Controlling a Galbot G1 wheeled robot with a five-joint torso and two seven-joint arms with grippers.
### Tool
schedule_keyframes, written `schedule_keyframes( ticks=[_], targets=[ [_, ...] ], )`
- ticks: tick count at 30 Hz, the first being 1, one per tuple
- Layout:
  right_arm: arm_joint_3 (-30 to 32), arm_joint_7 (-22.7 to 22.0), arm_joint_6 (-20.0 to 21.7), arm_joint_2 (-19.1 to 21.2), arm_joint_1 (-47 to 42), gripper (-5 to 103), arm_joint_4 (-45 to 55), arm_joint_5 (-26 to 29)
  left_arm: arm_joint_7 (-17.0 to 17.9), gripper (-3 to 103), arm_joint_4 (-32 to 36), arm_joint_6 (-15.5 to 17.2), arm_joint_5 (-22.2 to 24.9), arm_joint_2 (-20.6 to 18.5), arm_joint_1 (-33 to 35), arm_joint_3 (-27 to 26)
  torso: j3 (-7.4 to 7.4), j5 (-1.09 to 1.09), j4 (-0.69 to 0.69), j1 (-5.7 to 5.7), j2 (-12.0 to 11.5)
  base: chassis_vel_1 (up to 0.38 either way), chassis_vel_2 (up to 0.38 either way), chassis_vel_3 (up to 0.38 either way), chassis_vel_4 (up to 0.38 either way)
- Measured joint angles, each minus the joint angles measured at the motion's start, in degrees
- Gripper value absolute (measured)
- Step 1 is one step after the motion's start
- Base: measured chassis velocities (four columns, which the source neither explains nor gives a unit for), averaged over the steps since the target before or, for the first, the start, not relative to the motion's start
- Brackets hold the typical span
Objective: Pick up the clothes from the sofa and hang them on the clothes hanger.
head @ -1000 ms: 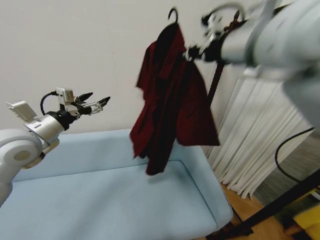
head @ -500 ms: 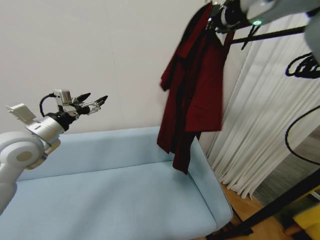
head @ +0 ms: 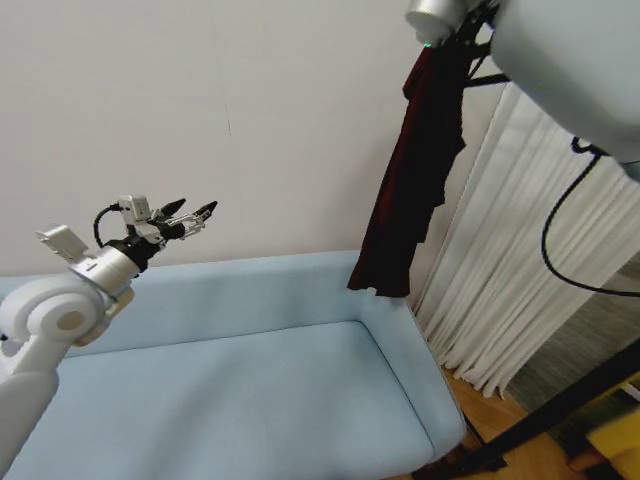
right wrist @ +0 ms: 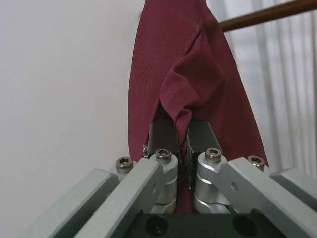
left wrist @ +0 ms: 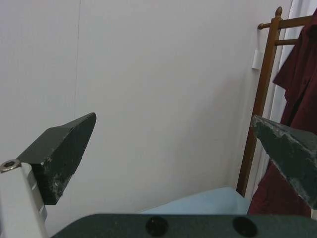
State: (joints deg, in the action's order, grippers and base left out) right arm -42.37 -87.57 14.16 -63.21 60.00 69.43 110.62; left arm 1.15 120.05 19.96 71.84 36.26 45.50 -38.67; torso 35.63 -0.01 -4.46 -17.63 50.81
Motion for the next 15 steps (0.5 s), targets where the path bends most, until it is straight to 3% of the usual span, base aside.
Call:
schedule_keyframes(
  ticks=[5, 8, 15],
  targets=[
    [1.08, 1.98, 1.52, 0.21, -3.17, 2, -5.45, -3.61, 0.42, 100, -0.83, -0.36, -0.06, 0.00, -0.15, -0.65, 0.00, 0.01, 0.00, 0.00, 0.00, 0.000, 0.000, 0.000, 0.000],
    [1.77, 5.55, 3.97, 2.17, -5.39, 2, -6.37, -5.75, 2.64, 100, -1.51, -0.45, -0.94, 0.17, -0.60, -0.71, 0.00, 0.03, -0.01, 0.00, 0.00, 0.000, 0.000, 0.000, 0.000],
    [1.90, 9.31, 6.30, 4.80, -7.52, 2, -8.01, -9.69, 3.44, 100, -2.79, -0.41, -4.03, 1.01, -0.90, -0.63, 0.00, 0.02, 0.01, 0.00, 0.00, 0.000, 0.000, 0.000, 0.000]
  ],
)
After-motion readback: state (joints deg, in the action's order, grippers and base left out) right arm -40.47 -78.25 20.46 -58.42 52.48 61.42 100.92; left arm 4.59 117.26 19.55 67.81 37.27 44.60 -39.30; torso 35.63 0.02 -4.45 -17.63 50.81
